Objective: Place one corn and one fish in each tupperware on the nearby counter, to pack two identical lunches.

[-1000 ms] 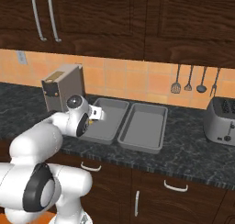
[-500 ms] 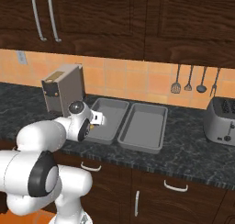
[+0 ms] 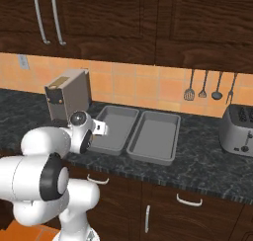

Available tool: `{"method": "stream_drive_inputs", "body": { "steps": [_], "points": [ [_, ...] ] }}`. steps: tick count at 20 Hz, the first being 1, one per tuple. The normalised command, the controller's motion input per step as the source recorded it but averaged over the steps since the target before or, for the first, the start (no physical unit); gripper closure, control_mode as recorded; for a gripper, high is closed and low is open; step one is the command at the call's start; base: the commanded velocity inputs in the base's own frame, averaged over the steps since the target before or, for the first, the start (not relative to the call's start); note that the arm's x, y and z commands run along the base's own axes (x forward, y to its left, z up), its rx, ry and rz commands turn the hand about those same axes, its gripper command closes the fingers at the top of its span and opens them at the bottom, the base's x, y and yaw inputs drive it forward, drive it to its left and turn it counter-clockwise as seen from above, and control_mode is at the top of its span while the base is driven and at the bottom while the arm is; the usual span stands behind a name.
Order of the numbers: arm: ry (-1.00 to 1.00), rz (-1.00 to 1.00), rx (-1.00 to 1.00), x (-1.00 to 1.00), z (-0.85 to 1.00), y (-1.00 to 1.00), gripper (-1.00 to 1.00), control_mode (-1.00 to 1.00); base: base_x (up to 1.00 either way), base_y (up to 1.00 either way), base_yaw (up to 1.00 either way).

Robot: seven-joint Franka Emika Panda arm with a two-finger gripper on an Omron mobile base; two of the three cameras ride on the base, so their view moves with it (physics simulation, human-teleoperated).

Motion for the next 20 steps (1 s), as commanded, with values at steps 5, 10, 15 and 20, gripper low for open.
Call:
{"method": "stream_drive_inputs", "body": {
  "steps": [5, 10, 15, 20],
  "points": [
    [0.06, 0.00, 0.00, 0.16, -0.17, -0.01, 1.00, -1.00, 0.00, 0.00, 0.00],
    [0.08, 0.00, 0.00, 0.15, -0.34, -0.01, 1.00, -1.00, 0.00, 0.00, 0.00],
    [0.04, 0.00, 0.00, 0.08, -0.39, -0.01, 1.00, -1.00, 0.00, 0.00, 0.00],
    [-0.01, 0.01, 0.00, 0.25, -0.33, -0.01, 1.00, -1.00, 0.00, 0.00, 0.00]
  ]
}}
